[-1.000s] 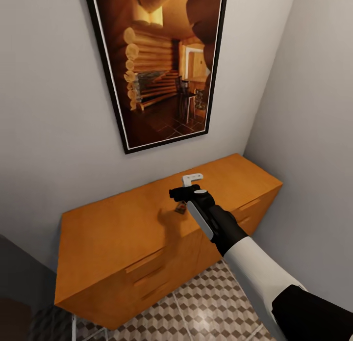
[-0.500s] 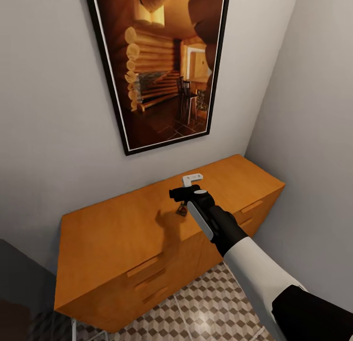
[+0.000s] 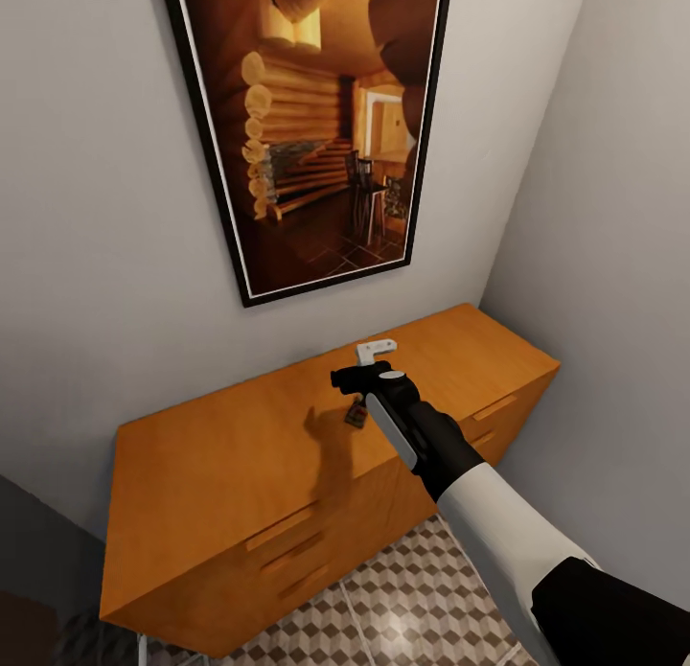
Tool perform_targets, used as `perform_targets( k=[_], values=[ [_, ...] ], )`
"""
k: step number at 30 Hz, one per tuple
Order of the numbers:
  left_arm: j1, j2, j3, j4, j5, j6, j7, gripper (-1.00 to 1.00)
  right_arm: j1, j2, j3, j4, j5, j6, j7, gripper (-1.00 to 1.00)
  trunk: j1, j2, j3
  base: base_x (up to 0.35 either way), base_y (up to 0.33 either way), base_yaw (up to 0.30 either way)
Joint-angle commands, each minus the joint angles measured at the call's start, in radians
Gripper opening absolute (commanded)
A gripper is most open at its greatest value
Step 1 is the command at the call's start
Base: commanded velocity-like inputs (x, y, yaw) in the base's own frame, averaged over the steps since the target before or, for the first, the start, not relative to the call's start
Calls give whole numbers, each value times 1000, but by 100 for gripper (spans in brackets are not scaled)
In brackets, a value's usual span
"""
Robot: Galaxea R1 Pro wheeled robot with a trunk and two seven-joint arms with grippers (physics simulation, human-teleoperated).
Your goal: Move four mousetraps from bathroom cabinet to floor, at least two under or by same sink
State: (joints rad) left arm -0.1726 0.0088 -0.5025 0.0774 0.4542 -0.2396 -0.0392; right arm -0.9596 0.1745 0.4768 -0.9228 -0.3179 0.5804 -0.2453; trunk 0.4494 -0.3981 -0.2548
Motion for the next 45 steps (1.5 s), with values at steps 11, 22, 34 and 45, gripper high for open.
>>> perform_targets(
  k=[11,22,34,45],
  values=[
    [-1,0,-8,4,9,-6,-4,-100,-1,0,0,-1,-10,1,-9,100,1,-2,-2,0,0,0],
    [-1,0,-8,4,9,-6,-4,-100,3,0,0,84,-7,-99,-11,100,1,-2,-2,0,0,0],
    [-1,0,-8,4,9,-6,-4,-100,3,0,0,115,-7,-140,-11,100,1,-2,-2,0,0,0],
    [-1,0,-8,4,9,-6,-4,-100,3,0,0,120,-7,-141,-12,100,1,-2,-2,0,0,0]
  ],
)
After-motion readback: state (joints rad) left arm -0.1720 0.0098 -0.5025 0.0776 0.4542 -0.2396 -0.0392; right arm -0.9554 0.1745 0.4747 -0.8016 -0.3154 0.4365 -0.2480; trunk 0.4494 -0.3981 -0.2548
